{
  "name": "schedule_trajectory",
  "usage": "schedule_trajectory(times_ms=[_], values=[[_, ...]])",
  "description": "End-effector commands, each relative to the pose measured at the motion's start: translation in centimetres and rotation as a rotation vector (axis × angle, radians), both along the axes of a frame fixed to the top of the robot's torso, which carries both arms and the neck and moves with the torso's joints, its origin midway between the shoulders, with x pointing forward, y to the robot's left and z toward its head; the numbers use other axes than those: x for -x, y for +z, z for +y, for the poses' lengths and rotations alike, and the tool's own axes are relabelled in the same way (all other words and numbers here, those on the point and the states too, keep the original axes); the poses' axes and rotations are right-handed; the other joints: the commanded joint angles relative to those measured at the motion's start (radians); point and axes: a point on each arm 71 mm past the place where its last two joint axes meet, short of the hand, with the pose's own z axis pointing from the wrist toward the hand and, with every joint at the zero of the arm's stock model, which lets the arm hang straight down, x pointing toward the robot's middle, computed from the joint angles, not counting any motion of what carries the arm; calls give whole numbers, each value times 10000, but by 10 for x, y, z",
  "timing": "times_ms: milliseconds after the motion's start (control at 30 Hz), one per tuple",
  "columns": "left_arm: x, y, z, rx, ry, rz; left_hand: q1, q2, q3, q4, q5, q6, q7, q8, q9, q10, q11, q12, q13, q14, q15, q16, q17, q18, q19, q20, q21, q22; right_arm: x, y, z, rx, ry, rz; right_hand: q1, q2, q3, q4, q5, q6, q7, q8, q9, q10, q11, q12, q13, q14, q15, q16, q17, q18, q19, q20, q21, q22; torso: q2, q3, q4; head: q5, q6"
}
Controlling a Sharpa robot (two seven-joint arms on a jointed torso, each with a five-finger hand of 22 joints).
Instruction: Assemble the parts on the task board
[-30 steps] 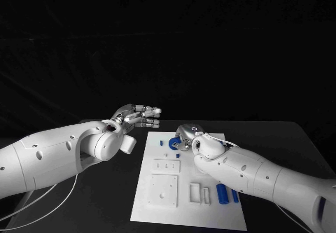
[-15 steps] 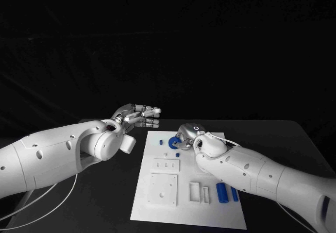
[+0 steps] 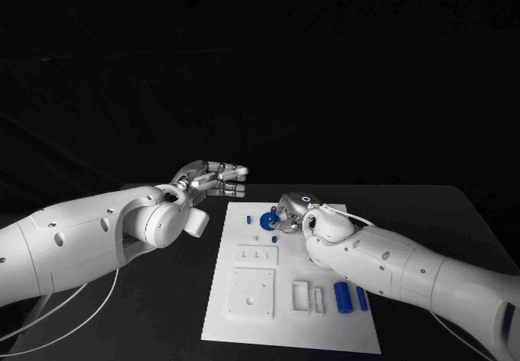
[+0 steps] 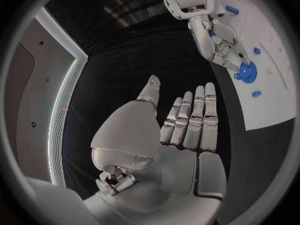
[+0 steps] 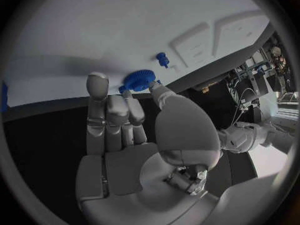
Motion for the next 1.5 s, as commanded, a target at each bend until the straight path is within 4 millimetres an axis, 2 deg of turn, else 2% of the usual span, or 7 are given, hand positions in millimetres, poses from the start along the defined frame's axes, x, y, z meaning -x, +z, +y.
schedule_trajectory(times_ms=[33, 467, 667, 900, 967, 1100, 1500], values=[[1, 1, -1, 32, -122, -36, -50, 57, 3, 38, 2, -69, 28, -36, -9, -57, 16, -14, 15, 26, 9, -8, 16, -46, 24, 15, 58, -11, 0, -3, -2, 141, 57, 329, 1, 22, -38, -31, 38, -28, 19, -17, -2, 28, 26, 57, 9, 5, -3, 34, 9, 125, 412, 11, 46, 12, 0, -4, -3, -11, 0], [1, 1, 2, 23, -39, -43, -34, 38, 11, 30, -4, -95, 32, -33, -10, -64, 17, -13, 15, 28, 10, -9, 15, -44, 24, 14, 63, -11, 7, 3, -15, -422, 85, -219, -13, 25, -85, 20, 20, 0, 11, -14, 0, 52, 20, 94, 24, 7, -20, 49, 25, 131, 419, -2, 63, 15, -20, -5, -10, -48, 55], [1, 1, 6, 17, 25, -46, -34, 38, 11, 30, -4, -95, 32, -33, -10, -64, 17, -13, 15, 28, 10, -9, 15, -44, 24, 14, 63, -11, 16, 17, -30, -824, 171, -433, 256, -168, -159, -223, -68, -17, 38, -15, 0, 91, 37, 174, 78, 10, -17, 115, 100, 130, 421, -5, 157, 54, -31, -3, -102, -90, 133], [0, 0, 7, 22, 48, -43, -35, 39, 15, 25, -6, -68, 24, -27, -7, -55, 8, -12, 16, 27, 10, -10, 15, -43, 23, 14, 65, -12, 21, 37, -57, -1369, 358, -332, 700, -150, -513, -911, 85, -170, 102, -19, -3, 61, 89, 230, 133, 4, 33, 111, 140, 141, 399, 38, 168, 91, -118, 92, -370, -55, 208], [0, -2, 6, 32, 32, -2, -35, 39, 15, 25, -6, -68, 24, -27, -7, -55, 8, -12, 16, 27, 10, -10, 15, -43, 23, 14, 65, -12, 21, 43, -69, -1485, 536, -291, 880, -67, -1086, -1199, 517, -174, 66, -15, -1, 48, 75, 226, 123, 5, 61, 58, 92, 118, 380, 71, 94, 93, -148, 121, -418, -24, 211], [0, -5, 5, 45, -1, 64, -34, 49, 15, 20, -7, -43, 22, -22, -6, -41, 7, -10, 16, 16, 12, -10, 15, -45, 17, 17, 62, -13, 20, 48, -91, -1837, 677, 52, 1306, 70, -1318, -1598, 596, -141, 28, -18, -2, -16, 59, 145, 55, 3, 82, -87, -41, 68, 345, 96, -90, 80, -217, 206, -524, 47, 189], [1, -15, 6, 68, -61, 230, 148, 53, 24, -161, 12, 24, 9, -17, -4, 9, 13, -13, 16, 24, 7, -9, 15, -48, 18, 11, 59, -13, 5, 47, -161, -2461, 581, 681, 1618, 339, -1642, -2461, 1566, -250, -282, -12, 1, -143, -208, -54, -67, -33, -125, -278, -95, -112, 311, -93, -323, 238, -343, 390, -629, 77, 81]])
